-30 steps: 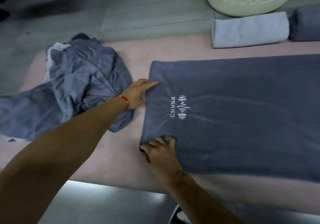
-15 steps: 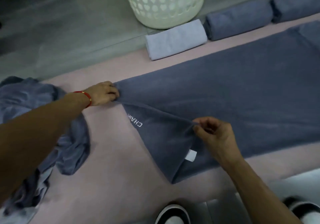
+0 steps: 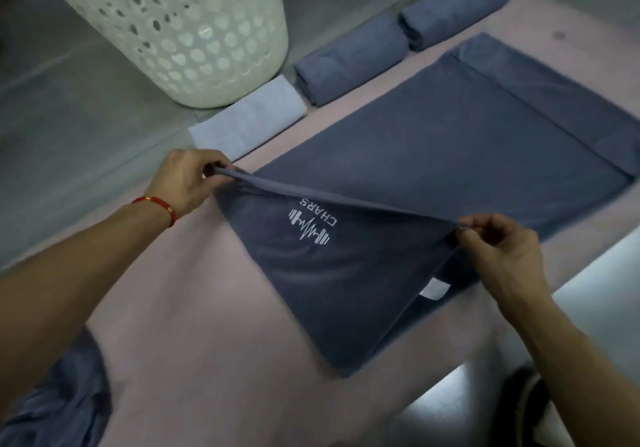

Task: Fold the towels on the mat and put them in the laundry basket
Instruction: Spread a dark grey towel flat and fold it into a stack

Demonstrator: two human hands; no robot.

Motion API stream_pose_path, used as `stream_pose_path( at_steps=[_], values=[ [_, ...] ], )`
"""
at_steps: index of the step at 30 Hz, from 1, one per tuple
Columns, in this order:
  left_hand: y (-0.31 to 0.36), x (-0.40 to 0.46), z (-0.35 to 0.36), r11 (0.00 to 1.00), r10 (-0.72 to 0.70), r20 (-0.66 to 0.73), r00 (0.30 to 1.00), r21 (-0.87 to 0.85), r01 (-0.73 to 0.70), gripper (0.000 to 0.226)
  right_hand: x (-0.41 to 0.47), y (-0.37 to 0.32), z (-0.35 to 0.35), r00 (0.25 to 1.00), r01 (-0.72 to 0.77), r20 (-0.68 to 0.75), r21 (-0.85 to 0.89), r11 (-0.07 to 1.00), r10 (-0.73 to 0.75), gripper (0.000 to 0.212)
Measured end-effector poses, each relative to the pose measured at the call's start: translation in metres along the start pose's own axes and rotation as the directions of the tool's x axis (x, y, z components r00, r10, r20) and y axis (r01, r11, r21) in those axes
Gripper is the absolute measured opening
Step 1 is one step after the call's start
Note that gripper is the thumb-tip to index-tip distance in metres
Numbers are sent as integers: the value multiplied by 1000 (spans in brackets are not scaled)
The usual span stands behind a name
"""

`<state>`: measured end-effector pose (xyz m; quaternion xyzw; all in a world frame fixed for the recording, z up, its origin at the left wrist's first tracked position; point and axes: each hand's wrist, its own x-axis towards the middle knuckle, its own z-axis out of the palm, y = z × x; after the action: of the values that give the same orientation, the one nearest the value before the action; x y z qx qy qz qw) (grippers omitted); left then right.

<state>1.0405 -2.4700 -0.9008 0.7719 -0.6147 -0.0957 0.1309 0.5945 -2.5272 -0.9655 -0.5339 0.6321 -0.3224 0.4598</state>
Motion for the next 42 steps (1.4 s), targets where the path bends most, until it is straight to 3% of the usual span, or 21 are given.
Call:
stream_pose_path(
  at_steps=[3, 7, 11, 14, 17, 22, 26, 32, 39, 42],
  values=[
    [49, 59, 18, 974, -24, -21, 999, -227, 18, 9, 29, 6, -40, 989, -24, -148, -36, 999, 19, 13],
    [131, 150, 50, 838, -42, -59, 997, -546, 3, 37, 71, 14, -93, 947, -55, -322, -124, 991, 12, 7],
    [208, 238, 86, 781, -54, -66, 996, -625, 1, 36, 124, 22, -143, 865, -95, -503, -148, 984, 7, 9],
    [257, 299, 114, 821, -56, -119, 991, -570, -22, 31, 169, 32, -173, 819, -123, -573, -113, 986, 37, 11],
    [291, 362, 149, 868, -14, -185, 983, -489, -80, 5, 204, 46, -190, 790, -147, -609, -65, 987, 77, 12],
    [367, 397, 179, 942, 63, -256, 965, -303, -141, 17, 238, 73, -196, 722, -200, -680, -26, 979, 129, 14],
    [378, 422, 208, 984, 35, -216, 976, -161, -71, 16, 243, 89, -190, 711, -220, -703, -194, 956, 20, 21],
    [372, 437, 228, 998, -29, -113, 993, -54, 23, 17, 243, 93, -188, 744, -166, -663, -295, 941, -76, 32],
    [373, 448, 228, 996, 80, -57, 995, 34, -78, 16, 244, 93, -188, 734, -153, -670, -317, 936, -107, 25],
    [370, 452, 227, 981, 195, 11, 981, 17, -195, 19, 244, 94, -188, 737, -161, -664, -348, 924, -121, 24]
  ],
)
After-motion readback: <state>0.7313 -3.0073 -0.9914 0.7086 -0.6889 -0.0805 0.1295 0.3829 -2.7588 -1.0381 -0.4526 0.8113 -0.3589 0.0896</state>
